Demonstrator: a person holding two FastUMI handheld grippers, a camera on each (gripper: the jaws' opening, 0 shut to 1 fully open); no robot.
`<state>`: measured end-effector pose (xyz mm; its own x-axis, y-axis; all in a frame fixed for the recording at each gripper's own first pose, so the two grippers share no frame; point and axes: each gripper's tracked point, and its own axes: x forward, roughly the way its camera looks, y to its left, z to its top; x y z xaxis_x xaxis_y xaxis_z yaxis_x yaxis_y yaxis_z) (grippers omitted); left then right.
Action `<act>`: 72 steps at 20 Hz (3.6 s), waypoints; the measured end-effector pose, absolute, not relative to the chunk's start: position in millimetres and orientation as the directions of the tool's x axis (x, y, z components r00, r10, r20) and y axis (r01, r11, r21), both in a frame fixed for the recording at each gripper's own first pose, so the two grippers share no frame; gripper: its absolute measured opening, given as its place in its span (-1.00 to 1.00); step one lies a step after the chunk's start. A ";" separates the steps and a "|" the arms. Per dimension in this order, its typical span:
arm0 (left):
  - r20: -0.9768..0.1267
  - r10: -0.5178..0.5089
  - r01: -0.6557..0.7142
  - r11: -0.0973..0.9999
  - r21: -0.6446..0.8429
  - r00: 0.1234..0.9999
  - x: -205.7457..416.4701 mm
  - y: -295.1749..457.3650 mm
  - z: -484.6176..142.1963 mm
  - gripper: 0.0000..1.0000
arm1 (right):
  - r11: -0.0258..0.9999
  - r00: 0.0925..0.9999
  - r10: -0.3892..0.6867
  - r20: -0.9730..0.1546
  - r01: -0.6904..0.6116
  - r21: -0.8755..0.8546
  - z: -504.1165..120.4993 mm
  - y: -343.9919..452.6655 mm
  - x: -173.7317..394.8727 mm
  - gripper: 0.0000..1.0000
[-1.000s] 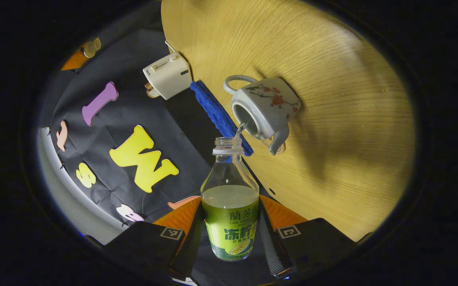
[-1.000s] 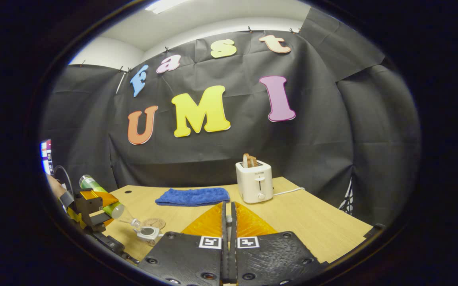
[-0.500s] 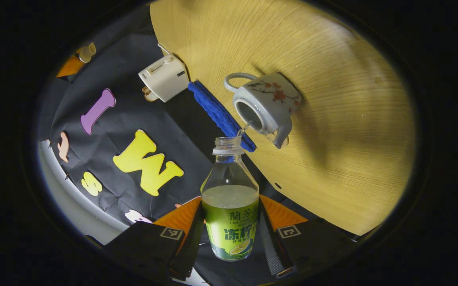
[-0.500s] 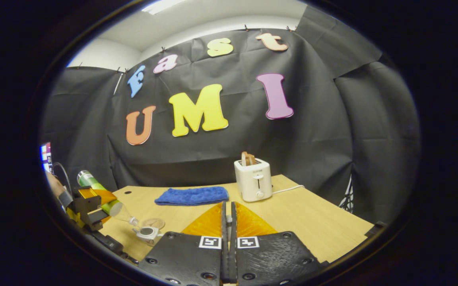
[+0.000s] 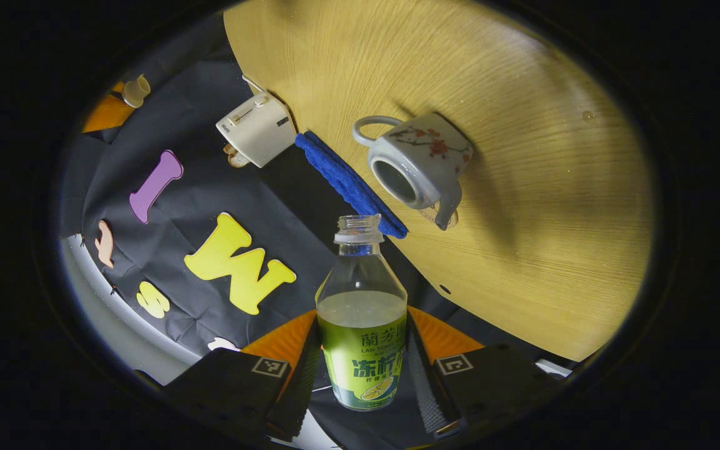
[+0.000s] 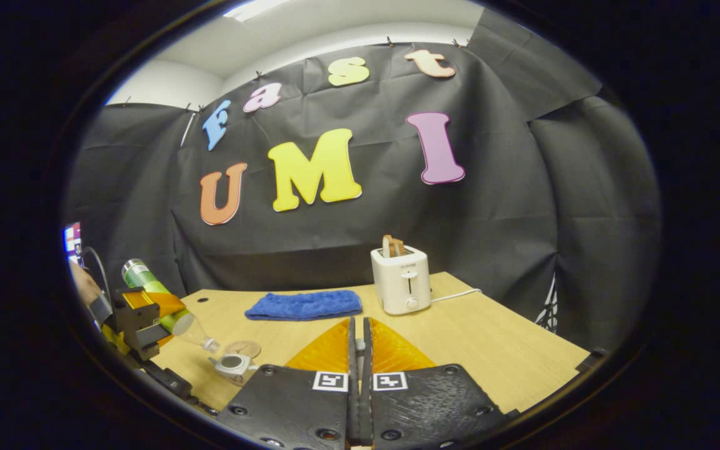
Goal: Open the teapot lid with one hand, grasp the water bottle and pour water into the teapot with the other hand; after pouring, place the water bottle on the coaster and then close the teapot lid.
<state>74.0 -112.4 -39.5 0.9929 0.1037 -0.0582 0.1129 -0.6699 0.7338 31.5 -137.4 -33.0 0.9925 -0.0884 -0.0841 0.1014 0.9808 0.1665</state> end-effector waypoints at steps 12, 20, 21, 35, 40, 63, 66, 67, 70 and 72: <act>-0.086 0.059 0.104 -0.595 0.797 0.995 81.1 -118.5 -49.2 0.43 | 0.981 0.992 -0.093 -0.085 0.106 0.161 -33.8 -137.2 33.2 -1.00; -0.094 -0.011 0.087 -0.278 0.957 0.996 88.2 -111.0 -60.1 0.44 | 0.982 0.989 -0.120 -0.085 0.131 0.135 -34.4 -142.7 33.1 -1.00; -0.099 -0.016 0.093 -0.221 0.971 0.995 90.5 -108.9 -61.6 0.44 | 0.982 0.988 -0.124 -0.087 0.135 0.135 -35.6 -143.0 32.8 -1.00; -0.052 -0.266 0.244 0.769 0.591 0.963 120.0 -119.0 -38.3 0.46 | 0.982 0.984 -0.142 -0.104 0.153 0.114 -44.1 -146.5 39.7 -1.00; 0.133 -0.325 0.296 0.935 0.196 0.936 140.3 -127.0 17.0 0.48 | 0.982 0.981 -0.139 -0.133 0.154 0.111 -55.5 -146.4 45.7 -1.00; 0.048 -0.298 0.298 0.955 0.010 0.953 178.0 -138.8 -66.4 0.58 | 0.989 0.977 -0.115 -0.179 0.130 0.075 -79.5 -129.1 58.1 -1.00; 0.032 -0.309 0.310 0.951 -0.004 0.950 175.4 -141.9 -71.7 0.72 | 0.989 0.977 -0.114 -0.180 0.128 0.073 -79.2 -128.5 58.3 -1.00; 0.035 -0.306 0.306 0.952 -0.007 0.951 175.5 -141.3 -70.4 0.77 | 0.989 0.977 -0.116 -0.181 0.130 0.069 -80.3 -128.7 58.3 -1.00; 0.027 -0.288 0.288 0.958 -0.010 0.957 173.2 -136.7 -71.9 0.97 | 0.990 0.977 -0.116 -0.178 0.129 0.064 -78.9 -127.1 57.9 -1.00; 0.038 -0.286 0.287 0.958 -0.023 0.958 167.7 -133.5 -68.8 0.98 | 0.990 0.978 -0.113 -0.174 0.125 0.061 -78.7 -124.3 56.8 -1.00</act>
